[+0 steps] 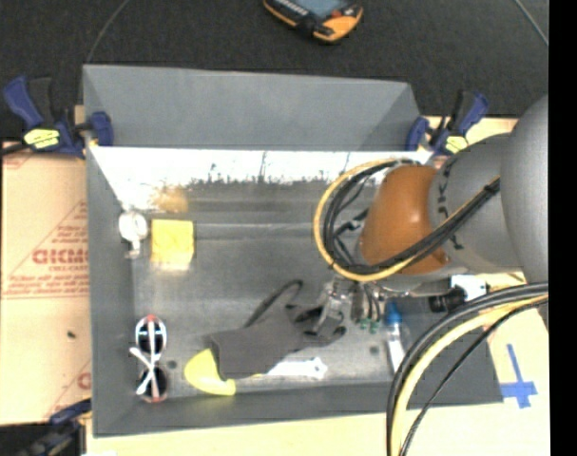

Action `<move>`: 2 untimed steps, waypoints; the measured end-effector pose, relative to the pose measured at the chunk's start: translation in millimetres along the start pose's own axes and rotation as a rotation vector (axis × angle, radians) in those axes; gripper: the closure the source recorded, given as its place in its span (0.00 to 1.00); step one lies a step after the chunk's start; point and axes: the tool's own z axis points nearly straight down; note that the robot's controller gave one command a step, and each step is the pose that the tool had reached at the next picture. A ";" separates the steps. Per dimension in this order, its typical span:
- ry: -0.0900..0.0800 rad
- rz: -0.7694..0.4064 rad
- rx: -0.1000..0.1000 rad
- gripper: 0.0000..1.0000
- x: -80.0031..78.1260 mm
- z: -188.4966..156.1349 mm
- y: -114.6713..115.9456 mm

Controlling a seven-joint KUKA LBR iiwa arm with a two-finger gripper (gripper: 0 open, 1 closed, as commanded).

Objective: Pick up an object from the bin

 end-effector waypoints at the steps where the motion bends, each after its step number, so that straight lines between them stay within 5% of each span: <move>1: 0.000 0.000 0.000 1.00 0.0 0.0 0.0; 2: 0.001 -0.001 0.001 1.00 1.0 -3.5 -0.4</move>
Offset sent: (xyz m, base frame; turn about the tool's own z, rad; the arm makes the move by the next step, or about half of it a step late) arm -0.0001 0.0000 0.0863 -0.0003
